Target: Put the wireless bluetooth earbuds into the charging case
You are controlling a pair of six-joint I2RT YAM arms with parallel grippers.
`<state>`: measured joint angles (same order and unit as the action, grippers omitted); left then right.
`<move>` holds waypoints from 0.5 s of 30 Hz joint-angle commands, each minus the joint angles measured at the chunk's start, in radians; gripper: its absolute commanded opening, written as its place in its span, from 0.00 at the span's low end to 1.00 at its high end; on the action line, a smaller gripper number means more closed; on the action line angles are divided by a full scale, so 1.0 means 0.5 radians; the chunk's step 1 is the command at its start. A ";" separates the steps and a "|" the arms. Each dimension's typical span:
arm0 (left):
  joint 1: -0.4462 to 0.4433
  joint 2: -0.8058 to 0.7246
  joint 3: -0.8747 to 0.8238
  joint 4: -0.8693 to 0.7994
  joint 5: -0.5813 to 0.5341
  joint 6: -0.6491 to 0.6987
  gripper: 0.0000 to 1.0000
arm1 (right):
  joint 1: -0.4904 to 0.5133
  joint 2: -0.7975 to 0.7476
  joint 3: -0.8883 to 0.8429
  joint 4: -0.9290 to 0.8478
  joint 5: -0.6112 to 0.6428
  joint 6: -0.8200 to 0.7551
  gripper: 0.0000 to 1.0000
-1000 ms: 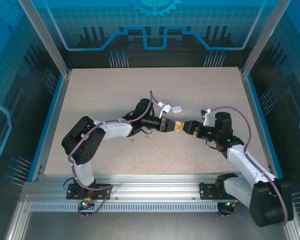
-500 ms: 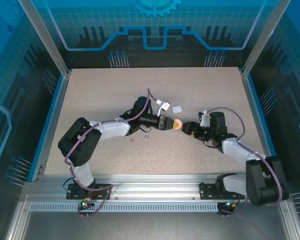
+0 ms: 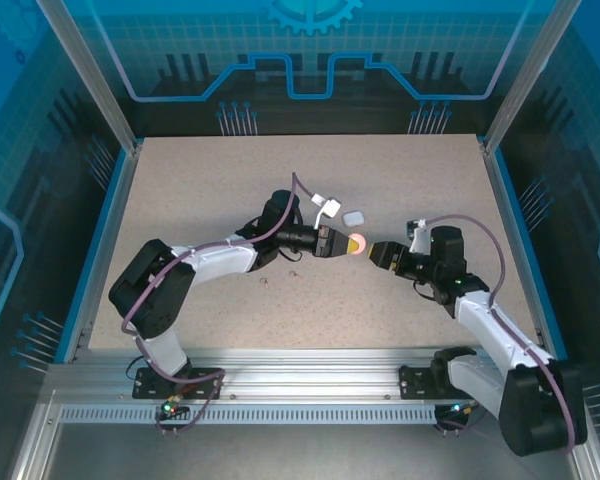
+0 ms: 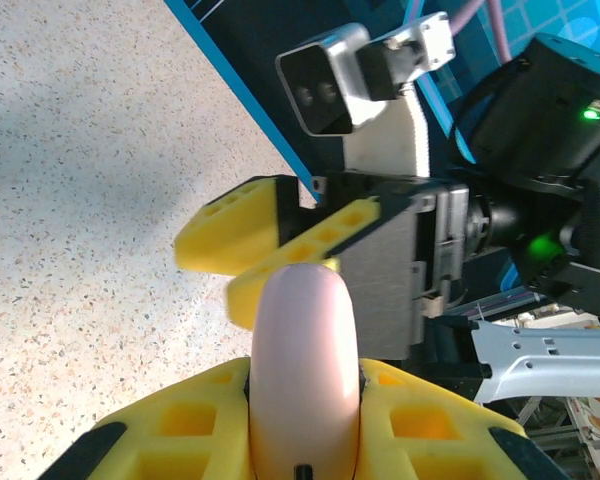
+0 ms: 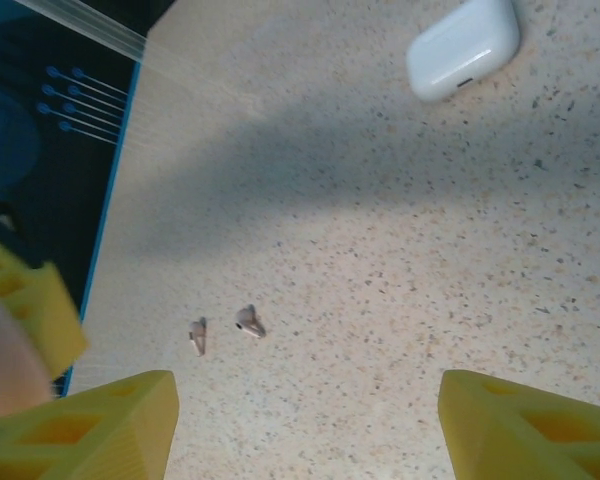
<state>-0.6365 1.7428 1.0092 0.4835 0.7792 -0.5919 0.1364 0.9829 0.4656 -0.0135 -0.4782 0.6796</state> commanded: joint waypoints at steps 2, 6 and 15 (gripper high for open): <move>0.012 0.003 -0.023 0.049 -0.032 0.058 0.00 | -0.011 -0.085 0.123 -0.185 0.052 0.214 0.75; 0.012 -0.005 -0.051 0.066 -0.137 0.066 0.00 | 0.018 -0.095 0.232 -0.313 0.222 0.708 0.79; 0.004 -0.114 -0.251 0.330 -0.611 0.153 0.00 | 0.340 -0.046 0.434 -0.461 0.674 1.533 0.90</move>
<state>-0.6369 1.7374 0.9253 0.5434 0.5945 -0.5671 0.2619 0.9421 0.6334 -0.1795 -0.2447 1.2568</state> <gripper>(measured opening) 0.222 0.898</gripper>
